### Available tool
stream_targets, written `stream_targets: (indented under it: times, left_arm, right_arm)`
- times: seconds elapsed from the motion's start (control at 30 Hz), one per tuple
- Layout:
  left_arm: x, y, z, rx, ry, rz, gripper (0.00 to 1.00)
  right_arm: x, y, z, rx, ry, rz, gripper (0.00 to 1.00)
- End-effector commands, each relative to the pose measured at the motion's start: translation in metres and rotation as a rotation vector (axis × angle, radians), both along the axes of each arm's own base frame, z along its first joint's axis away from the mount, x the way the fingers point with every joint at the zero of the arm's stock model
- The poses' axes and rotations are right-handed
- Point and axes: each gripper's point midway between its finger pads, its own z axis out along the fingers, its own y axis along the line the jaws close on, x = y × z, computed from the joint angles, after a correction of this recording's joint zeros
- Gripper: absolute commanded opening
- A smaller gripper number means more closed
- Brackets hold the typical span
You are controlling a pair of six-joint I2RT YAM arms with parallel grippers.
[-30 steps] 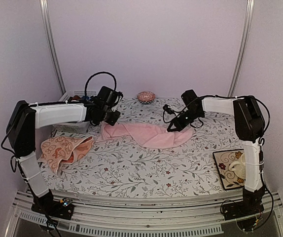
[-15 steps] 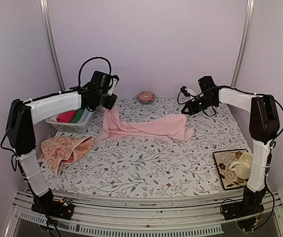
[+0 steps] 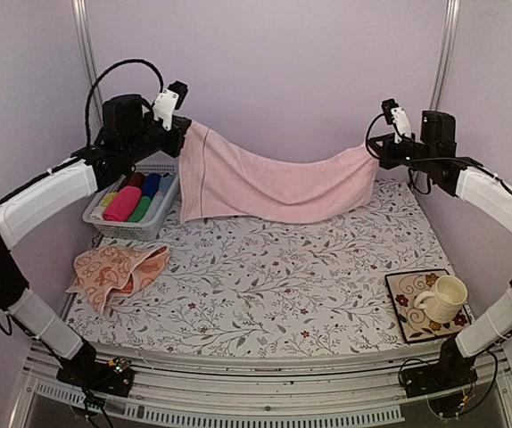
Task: Roll the towels
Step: Flatten out the towel at the center of the board.
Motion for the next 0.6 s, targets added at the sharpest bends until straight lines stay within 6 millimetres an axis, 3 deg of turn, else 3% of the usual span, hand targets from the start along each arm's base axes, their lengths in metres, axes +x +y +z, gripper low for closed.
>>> stream_targets:
  times: [0.0, 0.17, 0.27, 0.33, 0.4, 0.47, 0.57]
  left_arm:
    - [-0.022, -0.002, 0.037, -0.057, -0.141, -0.082, 0.0]
    - [-0.051, 0.011, 0.038, -0.104, -0.182, -0.086, 0.0]
    - [-0.072, 0.021, 0.037, -0.133, -0.201, -0.085, 0.0]
    - [-0.095, 0.032, 0.053, -0.183, -0.27, -0.084, 0.0]
    - [-0.094, 0.041, 0.049, -0.193, -0.256, -0.042, 0.0]
    - [-0.073, 0.041, 0.04, -0.154, -0.174, 0.007, 0.0]
    - [-0.027, 0.035, -0.011, -0.057, -0.003, 0.074, 0.0]
  right_arm:
    - [-0.03, -0.016, 0.05, 0.061, -0.19, -0.054, 0.01]
    - [-0.066, -0.035, 0.051, 0.095, -0.22, -0.119, 0.01]
    - [-0.095, -0.044, 0.072, 0.138, -0.275, -0.134, 0.01]
    - [-0.104, -0.051, 0.082, 0.156, -0.292, -0.164, 0.01]
    - [-0.096, -0.06, 0.082, 0.149, -0.24, -0.231, 0.01]
    - [-0.071, -0.068, 0.077, 0.147, -0.136, -0.32, 0.01]
    - [-0.03, -0.077, 0.043, 0.104, -0.009, -0.428, 0.01]
